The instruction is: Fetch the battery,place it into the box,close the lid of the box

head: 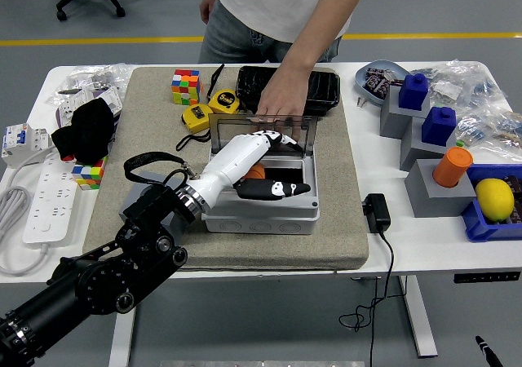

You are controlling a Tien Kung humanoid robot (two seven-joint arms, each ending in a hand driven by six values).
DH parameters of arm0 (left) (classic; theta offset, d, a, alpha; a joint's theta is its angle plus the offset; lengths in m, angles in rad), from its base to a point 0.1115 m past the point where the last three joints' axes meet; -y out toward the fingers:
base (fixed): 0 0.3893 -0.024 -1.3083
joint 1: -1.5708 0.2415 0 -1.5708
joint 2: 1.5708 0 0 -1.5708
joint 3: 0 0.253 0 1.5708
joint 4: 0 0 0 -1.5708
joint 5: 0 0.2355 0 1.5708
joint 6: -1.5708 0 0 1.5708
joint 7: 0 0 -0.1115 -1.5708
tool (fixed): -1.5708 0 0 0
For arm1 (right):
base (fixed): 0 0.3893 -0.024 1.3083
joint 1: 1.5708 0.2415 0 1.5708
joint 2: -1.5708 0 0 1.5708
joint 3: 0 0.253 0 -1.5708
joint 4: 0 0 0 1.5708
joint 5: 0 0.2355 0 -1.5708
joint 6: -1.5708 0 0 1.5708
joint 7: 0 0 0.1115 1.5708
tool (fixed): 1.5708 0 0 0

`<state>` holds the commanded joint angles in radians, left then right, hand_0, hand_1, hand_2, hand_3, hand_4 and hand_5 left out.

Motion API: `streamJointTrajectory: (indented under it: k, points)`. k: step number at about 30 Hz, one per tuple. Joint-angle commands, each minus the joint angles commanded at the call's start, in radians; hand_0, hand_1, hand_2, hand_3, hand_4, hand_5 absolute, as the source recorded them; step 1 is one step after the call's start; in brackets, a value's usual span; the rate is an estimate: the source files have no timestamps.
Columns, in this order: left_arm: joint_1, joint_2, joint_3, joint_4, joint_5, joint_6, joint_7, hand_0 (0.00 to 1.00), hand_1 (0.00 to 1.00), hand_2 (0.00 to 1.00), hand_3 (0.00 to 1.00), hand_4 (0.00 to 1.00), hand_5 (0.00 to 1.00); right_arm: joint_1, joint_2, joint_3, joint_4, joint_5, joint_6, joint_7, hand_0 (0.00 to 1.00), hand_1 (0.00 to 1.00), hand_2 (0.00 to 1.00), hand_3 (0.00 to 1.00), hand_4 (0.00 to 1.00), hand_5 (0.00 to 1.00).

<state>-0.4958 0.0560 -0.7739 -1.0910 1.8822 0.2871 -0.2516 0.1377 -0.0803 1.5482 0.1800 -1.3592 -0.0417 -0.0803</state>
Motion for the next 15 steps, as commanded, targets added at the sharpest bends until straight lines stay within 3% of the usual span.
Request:
streamJointTrajectory:
  k: [8,15]
  points:
    - [0.012,0.013,-0.009,-0.045,0.003,0.009,-0.002,0.737,0.778,0.713,0.672,0.998,0.779,-0.002,0.001,0.002,0.0,-0.001,0.0,-0.001,0.812,0.721,0.732,0.773,0.998,0.988]
    - [0.038,0.041,-0.012,-0.16,-0.009,0.02,-0.012,0.726,0.745,0.698,0.663,0.998,0.818,-0.004,0.001,0.004,0.0,-0.001,0.0,-0.001,0.814,0.721,0.732,0.773,0.998,0.988]
